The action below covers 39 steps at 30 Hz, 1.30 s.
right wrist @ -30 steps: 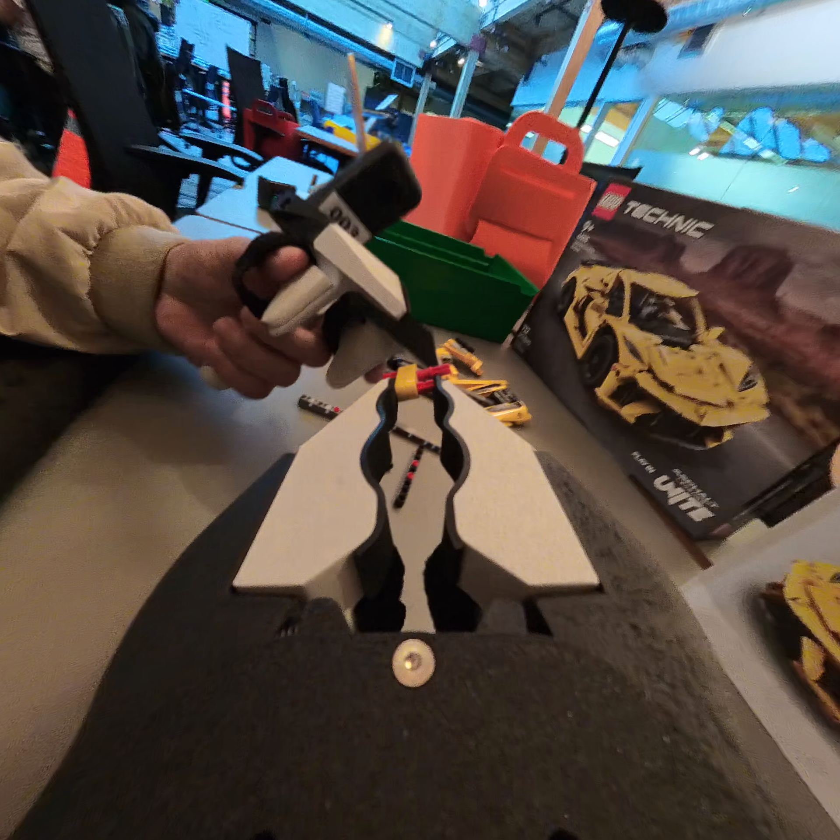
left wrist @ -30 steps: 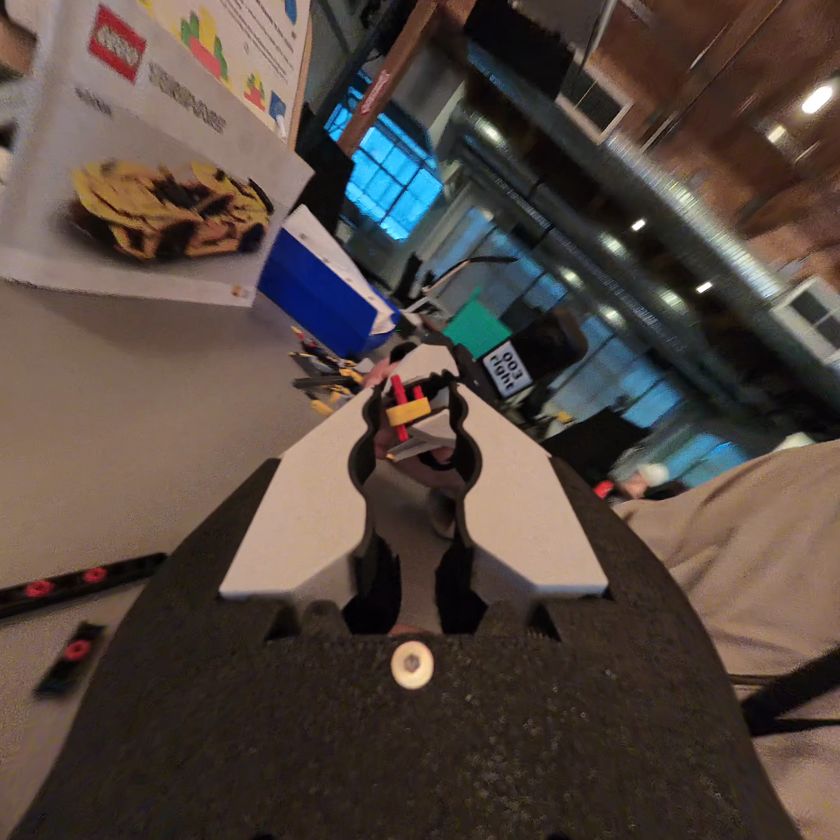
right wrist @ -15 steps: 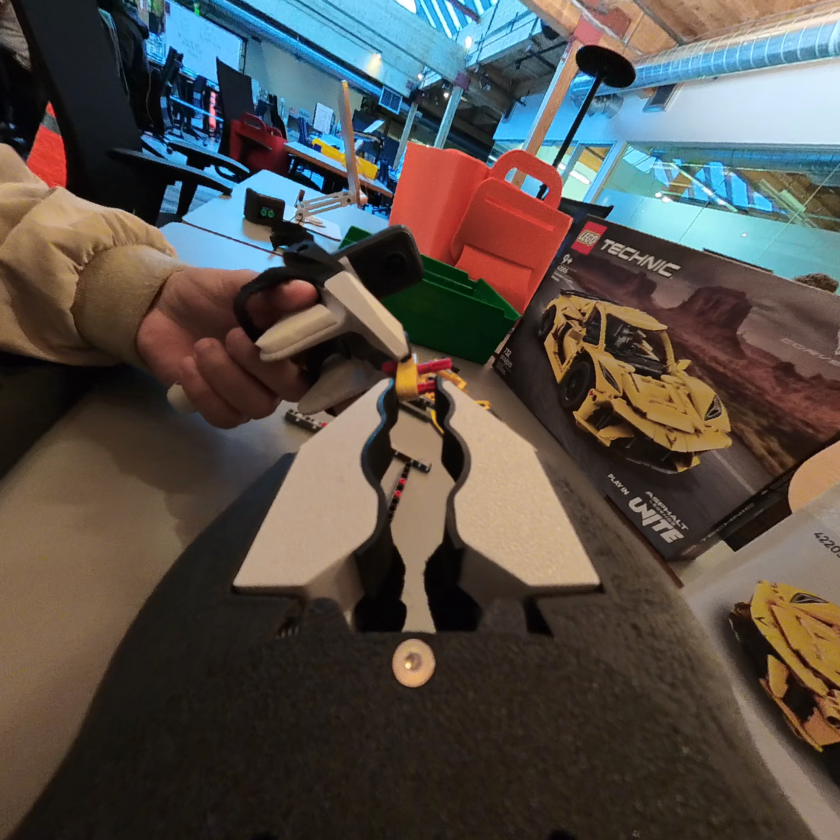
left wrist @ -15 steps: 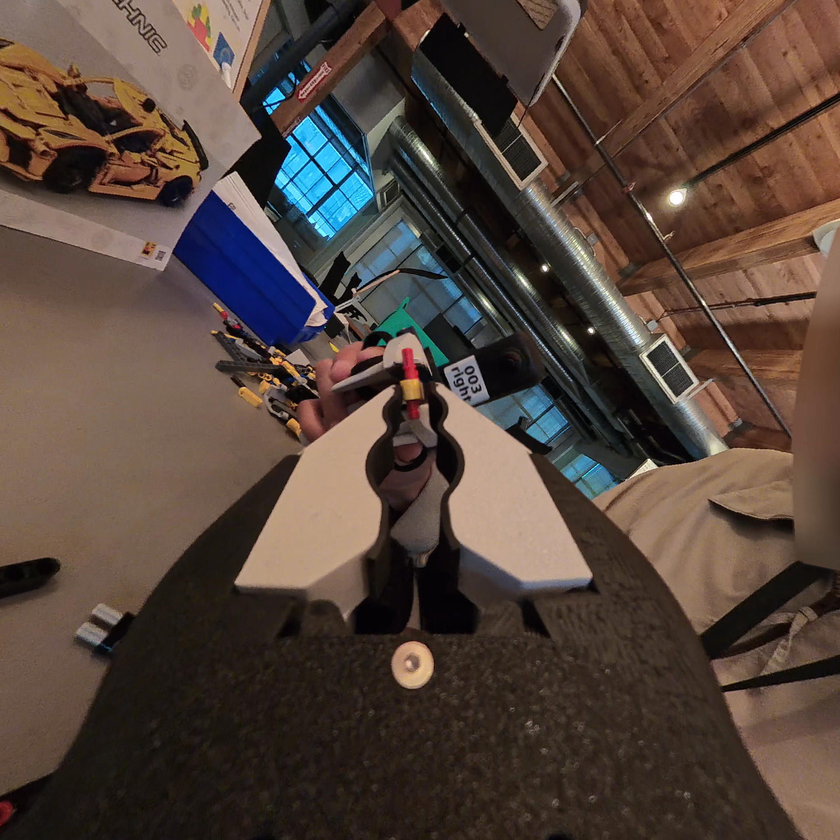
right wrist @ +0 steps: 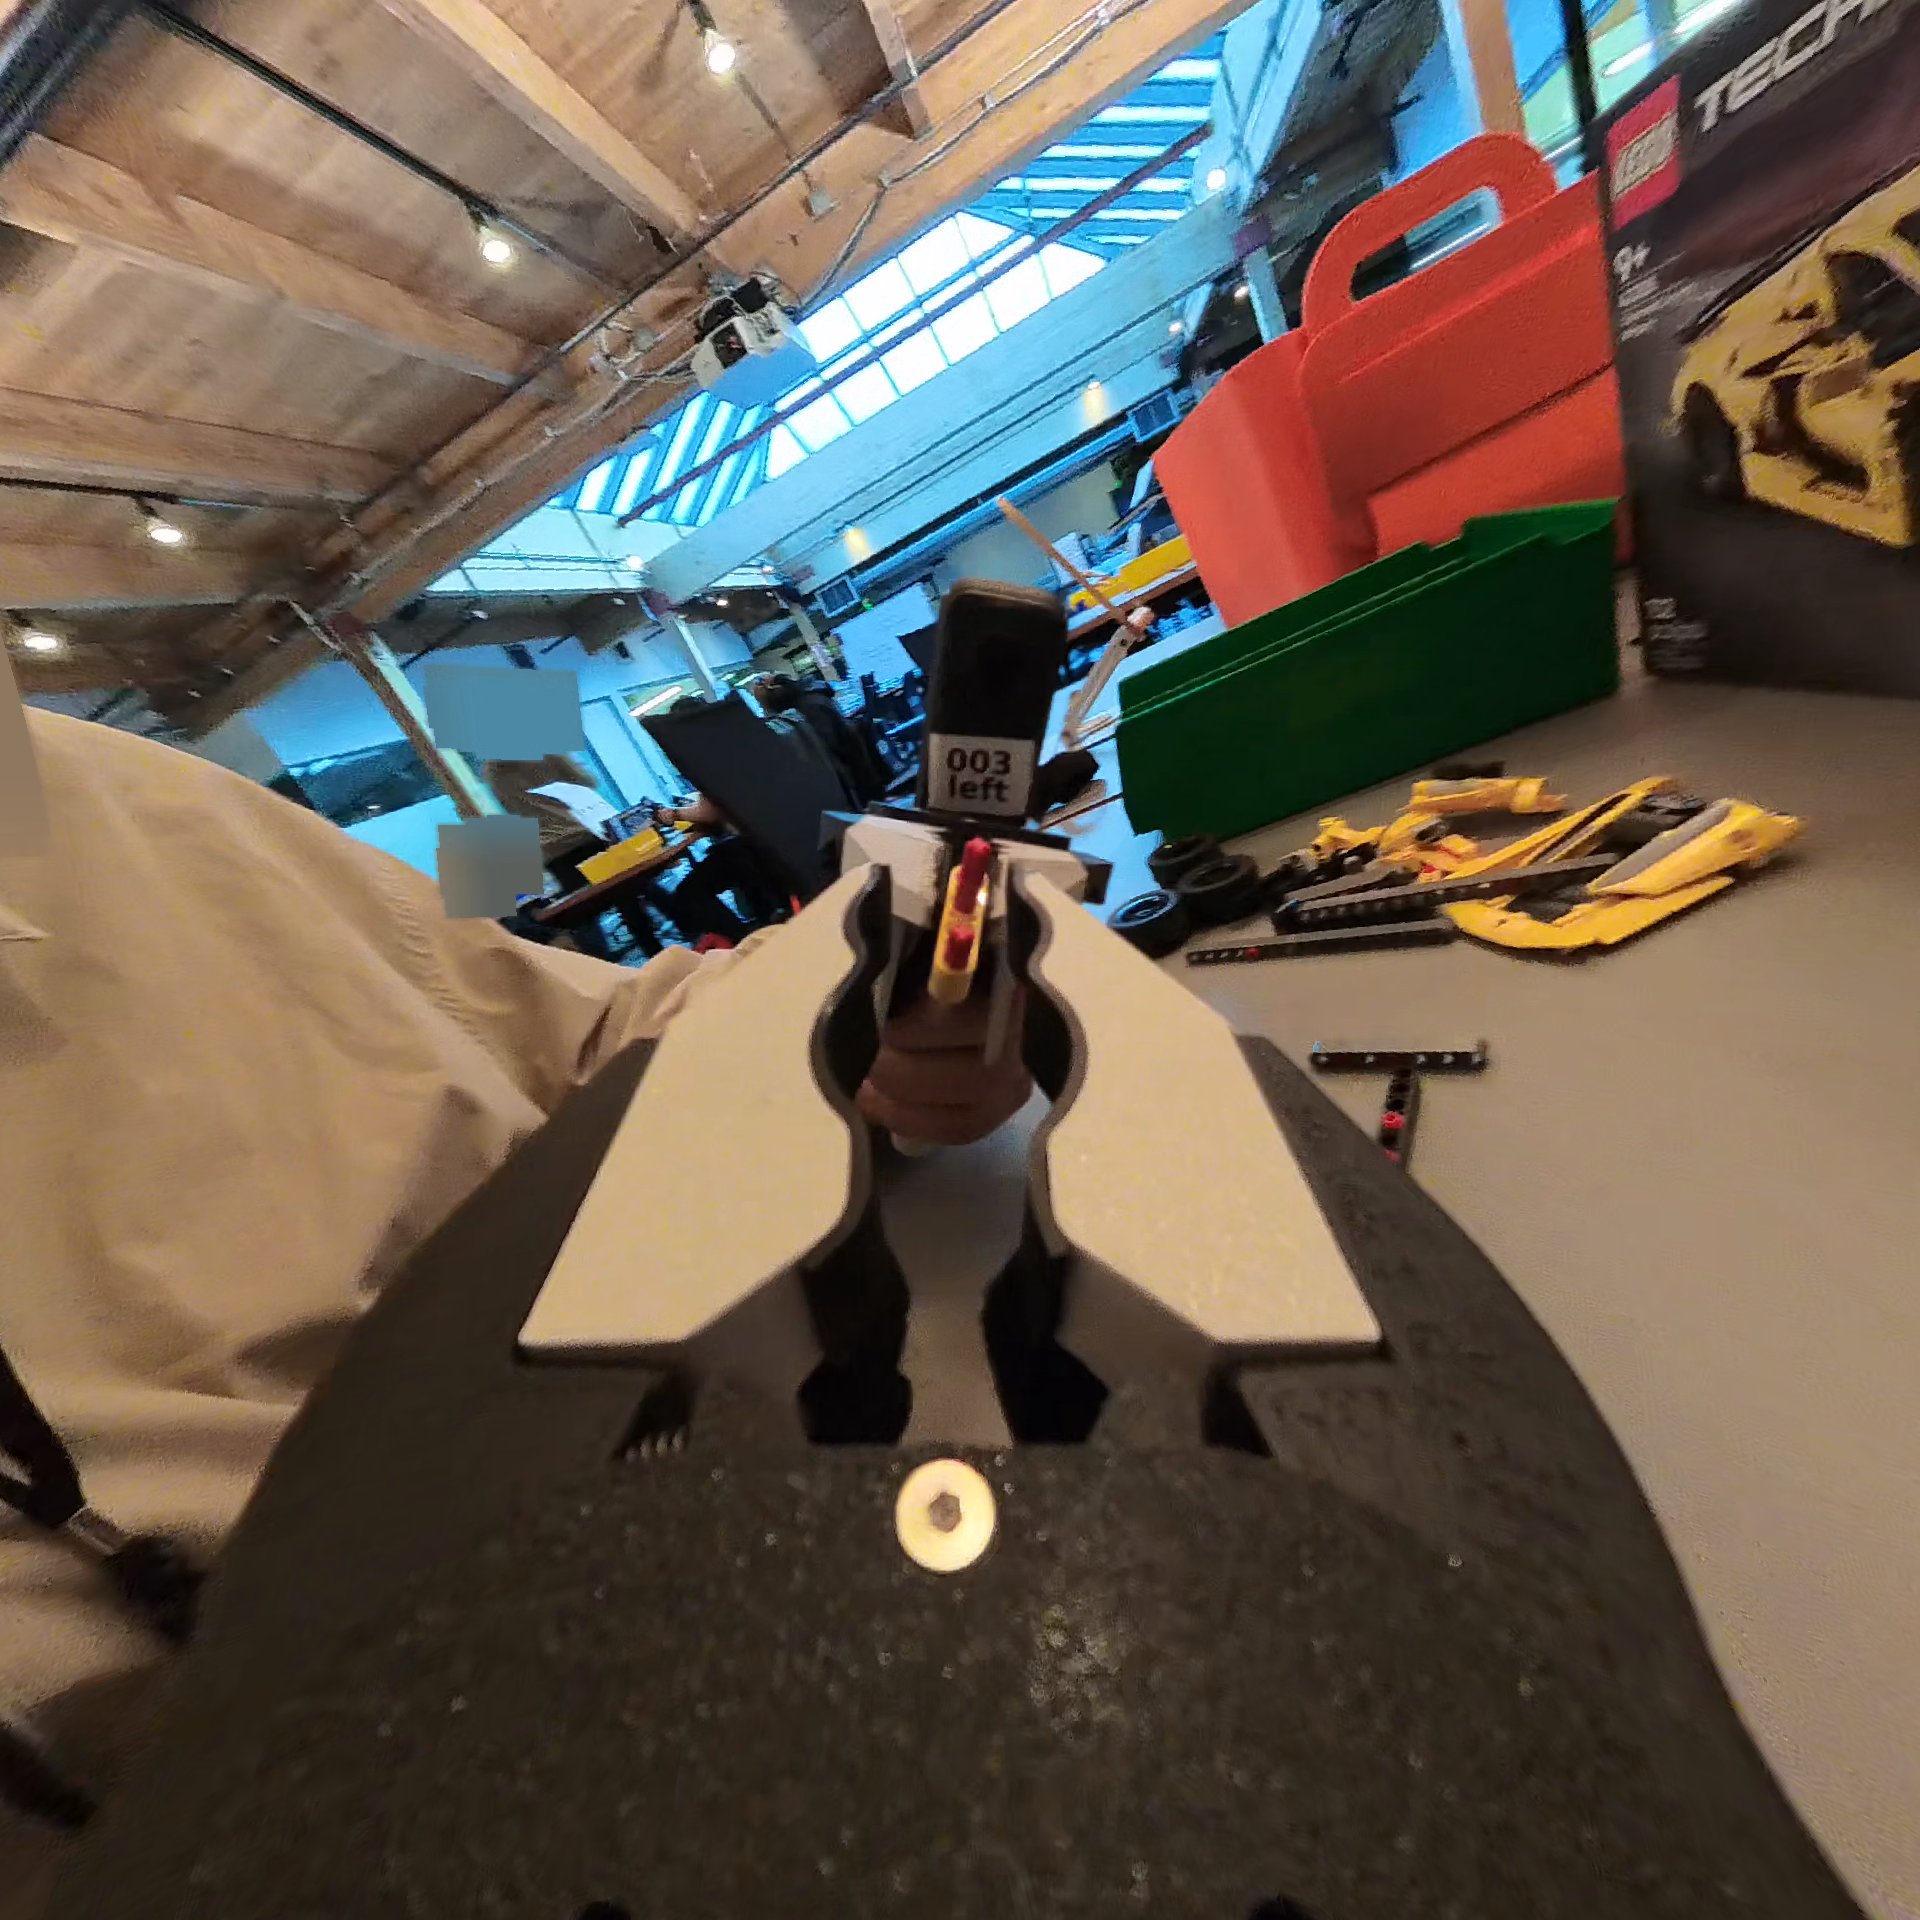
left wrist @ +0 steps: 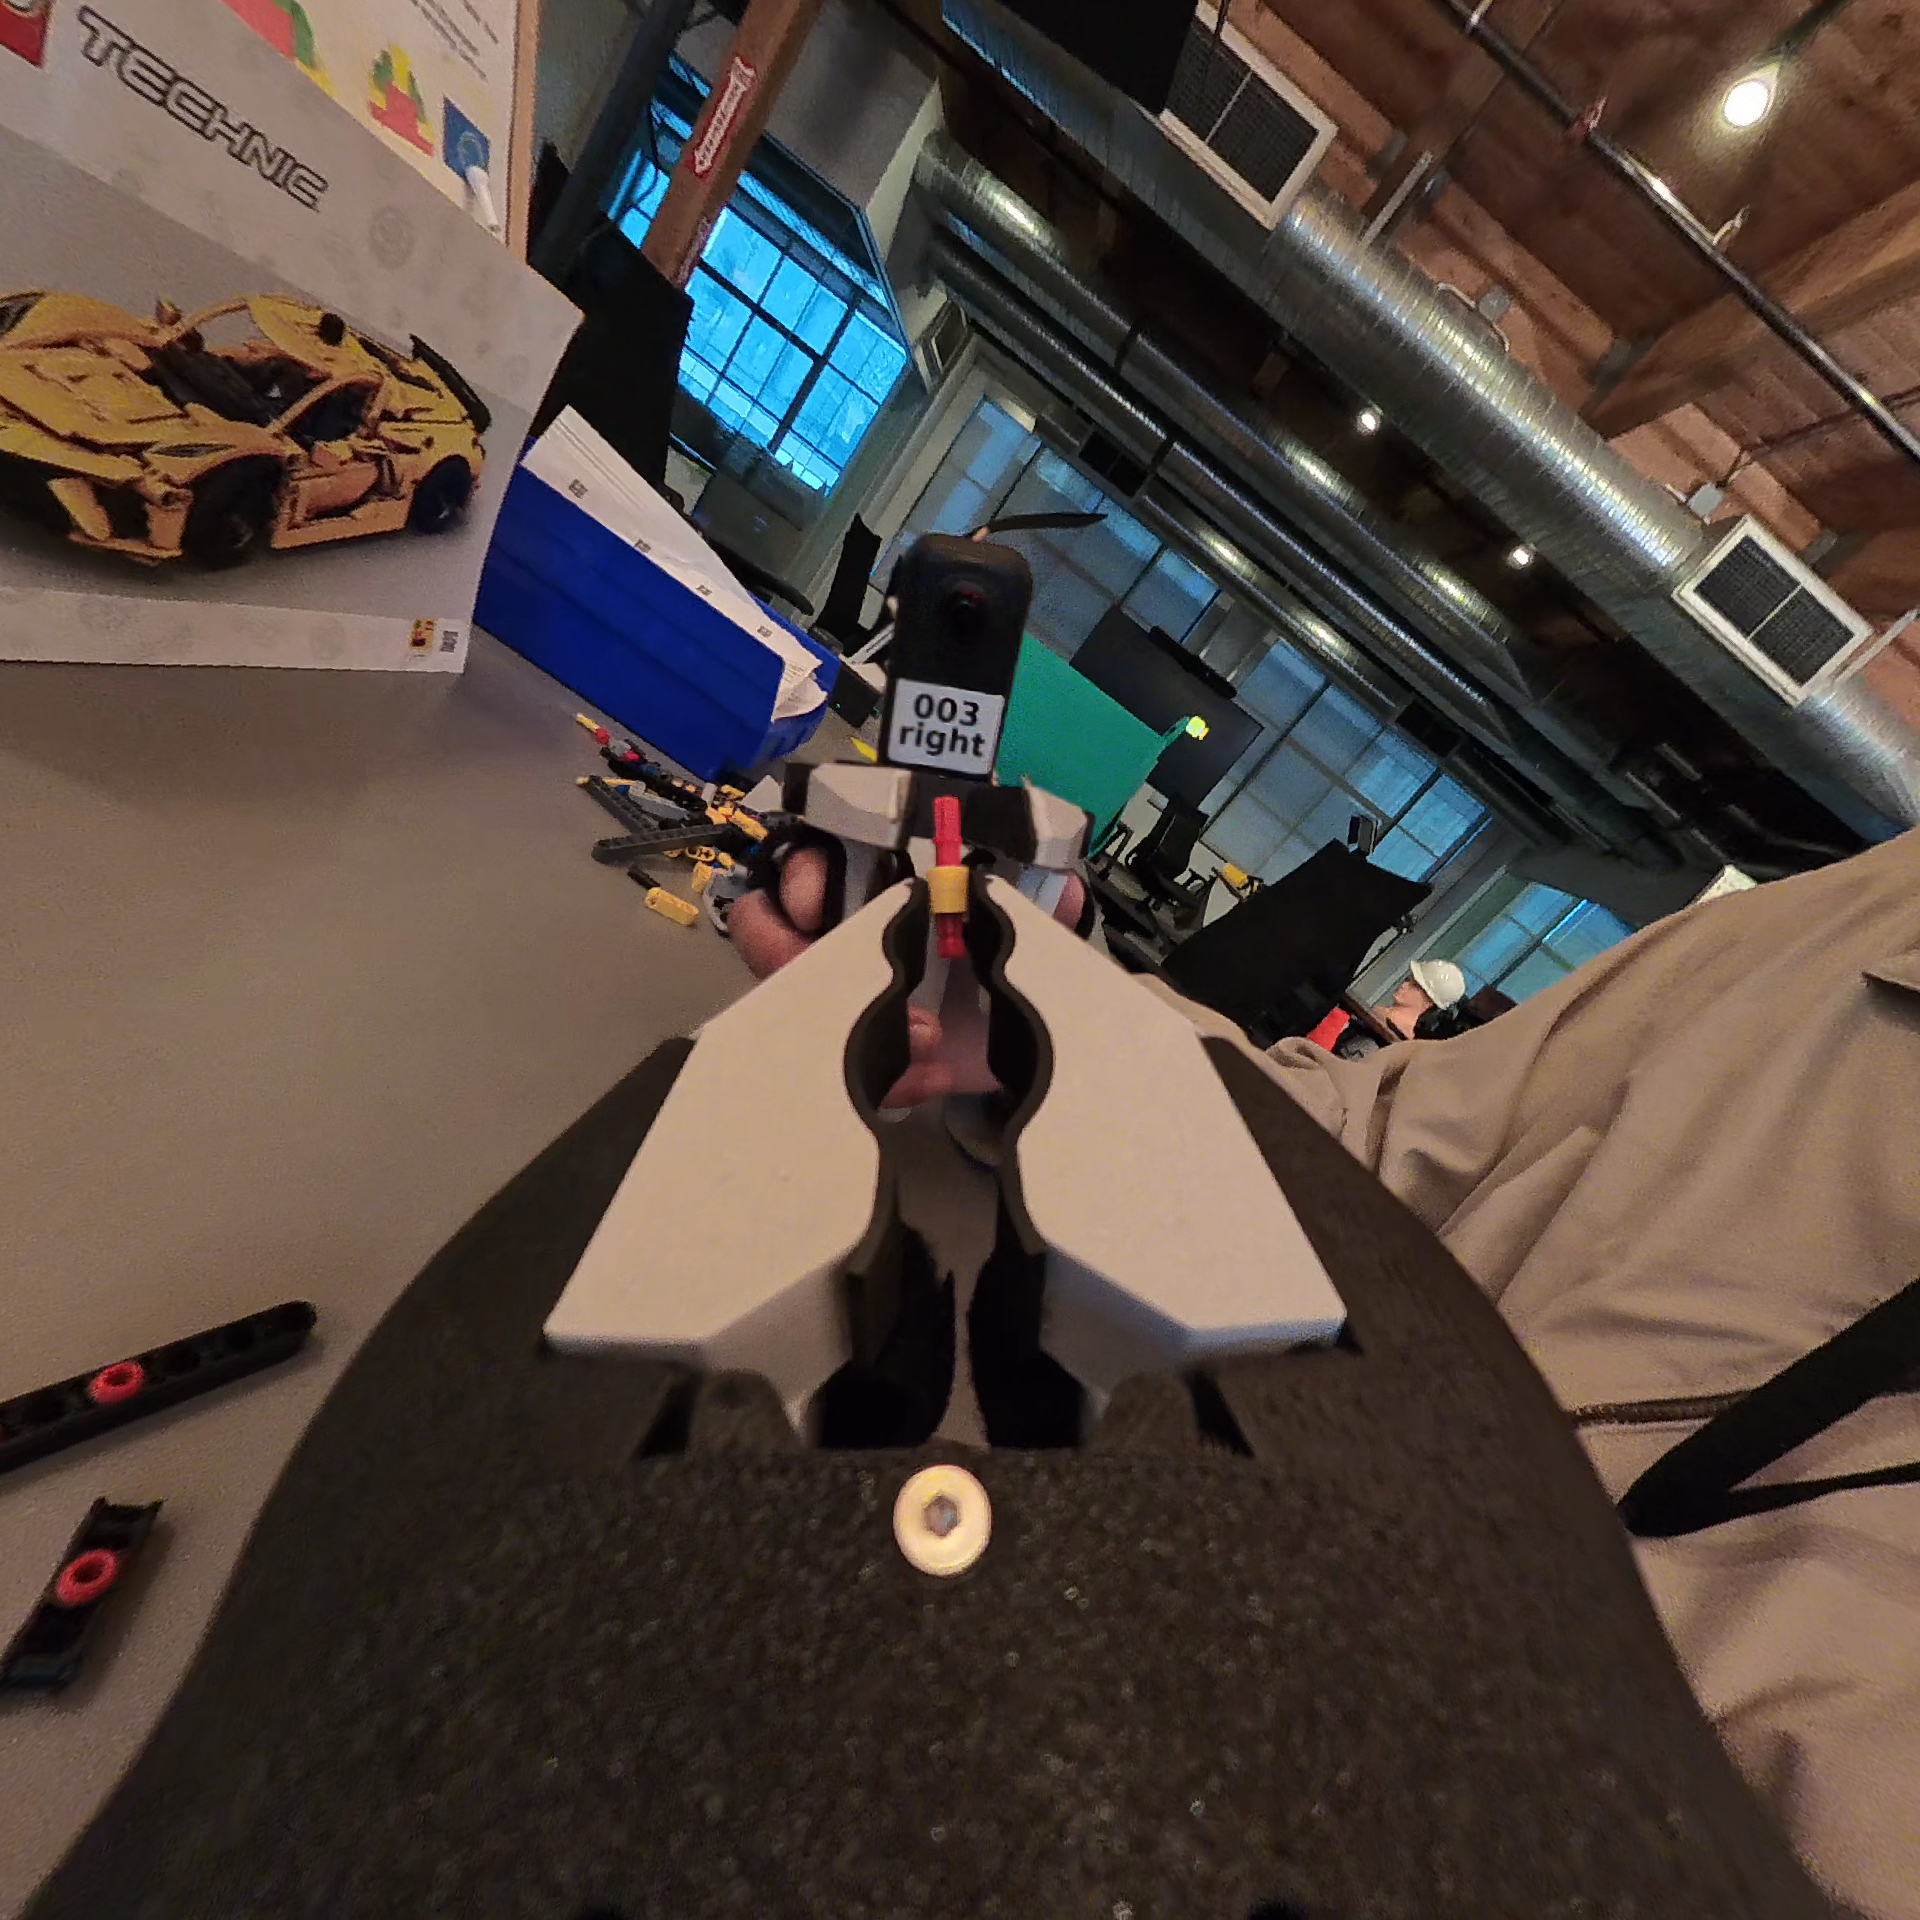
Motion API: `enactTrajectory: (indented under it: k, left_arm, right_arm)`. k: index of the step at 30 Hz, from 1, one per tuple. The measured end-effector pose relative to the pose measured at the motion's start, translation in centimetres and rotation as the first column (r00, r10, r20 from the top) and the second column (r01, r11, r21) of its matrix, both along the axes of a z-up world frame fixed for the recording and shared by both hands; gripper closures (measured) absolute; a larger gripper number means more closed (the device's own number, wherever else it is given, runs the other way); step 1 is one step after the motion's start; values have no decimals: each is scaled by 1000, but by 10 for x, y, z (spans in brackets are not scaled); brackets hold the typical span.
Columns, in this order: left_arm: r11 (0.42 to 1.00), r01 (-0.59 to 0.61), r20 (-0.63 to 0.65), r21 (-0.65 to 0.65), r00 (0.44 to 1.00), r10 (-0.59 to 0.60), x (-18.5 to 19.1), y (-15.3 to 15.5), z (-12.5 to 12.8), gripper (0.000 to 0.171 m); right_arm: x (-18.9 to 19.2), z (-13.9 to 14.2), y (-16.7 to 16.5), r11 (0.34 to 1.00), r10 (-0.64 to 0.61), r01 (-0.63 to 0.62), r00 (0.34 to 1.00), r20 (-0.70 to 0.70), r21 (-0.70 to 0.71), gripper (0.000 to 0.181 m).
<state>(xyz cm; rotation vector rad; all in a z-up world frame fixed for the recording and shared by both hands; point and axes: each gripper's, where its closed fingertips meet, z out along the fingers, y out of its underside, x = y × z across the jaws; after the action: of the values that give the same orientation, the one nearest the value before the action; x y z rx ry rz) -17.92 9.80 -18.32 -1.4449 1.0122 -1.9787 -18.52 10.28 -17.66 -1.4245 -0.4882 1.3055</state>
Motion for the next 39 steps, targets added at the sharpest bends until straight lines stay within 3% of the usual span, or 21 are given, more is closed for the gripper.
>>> enactTrajectory:
  k: [3,6,9,12,21,23,24,25,27,28,29,31,33,34,36,39]
  left_arm:
    - [999,5,-8,32,1000,-5,1,-5,-1,165]
    - [996,-22,-25,89,999,24,2,-4,-3,165]
    - [968,-120,-64,221,989,137,5,5,-9,164]
    - [957,-176,-81,233,977,199,6,16,-10,164]
    - [943,-149,-113,297,975,190,3,14,-12,164]
    - [930,-73,-203,359,967,154,2,0,-36,165]
    - [942,-79,-178,327,973,144,2,-4,-33,164]
    - [955,-100,-129,280,982,141,1,-3,-22,165]
    - [969,-110,-71,223,989,128,0,2,-9,164]
    - [976,-95,-44,197,993,106,0,0,-5,164]
    - [981,-71,-30,181,997,77,0,-4,-4,165]
    - [985,-22,-51,172,998,32,3,-14,-10,165]
    - [987,13,-31,159,999,-9,5,-22,-6,165]
    - [987,22,-5,158,1000,-22,4,-25,-1,165]
    - [987,34,23,160,999,-38,3,-29,6,165]
    - [987,63,61,148,995,-73,-1,-37,14,165]
  right_arm:
    - [-1,-2,0,1000,13,-13,1000,3,-9,177]
    - [-1,-4,0,998,24,-24,1000,-6,-51,178]
    - [4,-7,9,991,-1,-11,996,-88,-136,179]
    - [7,-7,22,980,-66,28,981,-185,-199,180]
    - [6,-1,26,979,-86,46,976,-198,-199,178]
    - [95,40,37,963,-261,170,780,-569,-209,178]
    - [135,45,35,949,-313,229,738,-598,-215,179]
    - [155,47,30,929,-370,314,770,-520,-196,179]
    - [149,40,13,931,-357,324,905,-233,-166,179]
    - [153,31,10,901,-415,398,906,-80,-172,179]
    - [164,22,9,854,-486,491,871,73,-173,178]
    - [182,-15,-7,787,-444,570,790,423,-237,178]
    - [226,-59,-33,665,-388,722,553,737,-191,177]
    - [242,-78,-48,639,-327,751,460,826,-166,177]
    - [251,-103,-67,645,-224,738,430,875,-197,161]
    - [255,-114,-70,635,-194,723,490,850,-271,147]
